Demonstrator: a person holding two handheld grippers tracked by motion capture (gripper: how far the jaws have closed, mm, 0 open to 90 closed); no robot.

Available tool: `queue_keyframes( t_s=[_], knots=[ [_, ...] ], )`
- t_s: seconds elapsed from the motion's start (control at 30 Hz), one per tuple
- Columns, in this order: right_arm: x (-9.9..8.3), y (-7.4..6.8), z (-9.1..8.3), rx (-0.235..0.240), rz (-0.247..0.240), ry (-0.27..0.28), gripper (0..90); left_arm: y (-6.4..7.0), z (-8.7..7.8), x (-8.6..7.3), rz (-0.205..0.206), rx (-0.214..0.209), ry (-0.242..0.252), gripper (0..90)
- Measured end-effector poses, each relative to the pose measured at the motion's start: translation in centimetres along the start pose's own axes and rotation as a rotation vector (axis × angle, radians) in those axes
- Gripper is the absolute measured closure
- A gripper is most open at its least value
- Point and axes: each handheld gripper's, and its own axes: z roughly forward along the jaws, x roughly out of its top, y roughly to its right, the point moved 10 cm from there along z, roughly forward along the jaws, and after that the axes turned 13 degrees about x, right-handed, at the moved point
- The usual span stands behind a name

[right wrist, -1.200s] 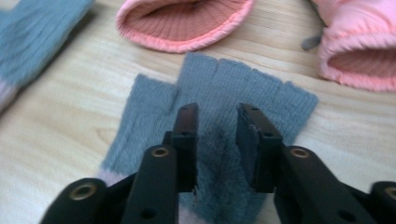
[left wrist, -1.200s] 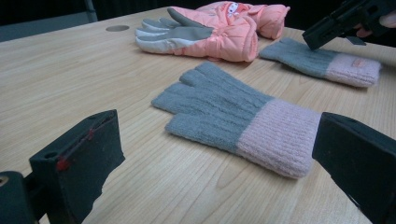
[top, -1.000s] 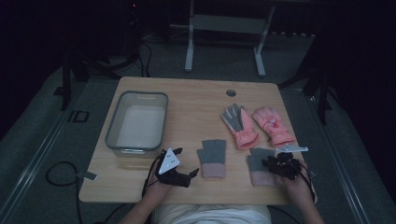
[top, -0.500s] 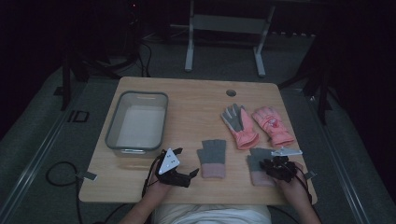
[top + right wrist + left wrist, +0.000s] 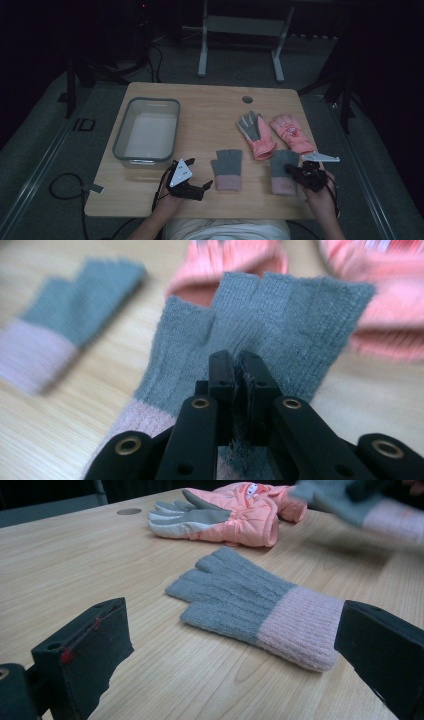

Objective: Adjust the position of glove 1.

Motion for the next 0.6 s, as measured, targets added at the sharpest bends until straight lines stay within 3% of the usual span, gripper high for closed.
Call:
queue_keyframes(
  t_s=[0.23,0.4,0.6],
  knots=[
    [4.5,-2.0,-0.8,0.030,-0.053,0.071,85.3,0.0,0.0,0.0,-0.004,-0.006,0.002,1.2],
    [6.6,-4.2,0.7,0.066,-0.106,0.077,85.3,0.0,-0.1,0.0,-0.010,-0.013,0.002,1.2],
    [7.8,-6.3,2.9,0.111,-0.125,0.074,85.3,0.0,-0.1,0.0,-0.013,-0.021,0.005,1.1]
  ],
)
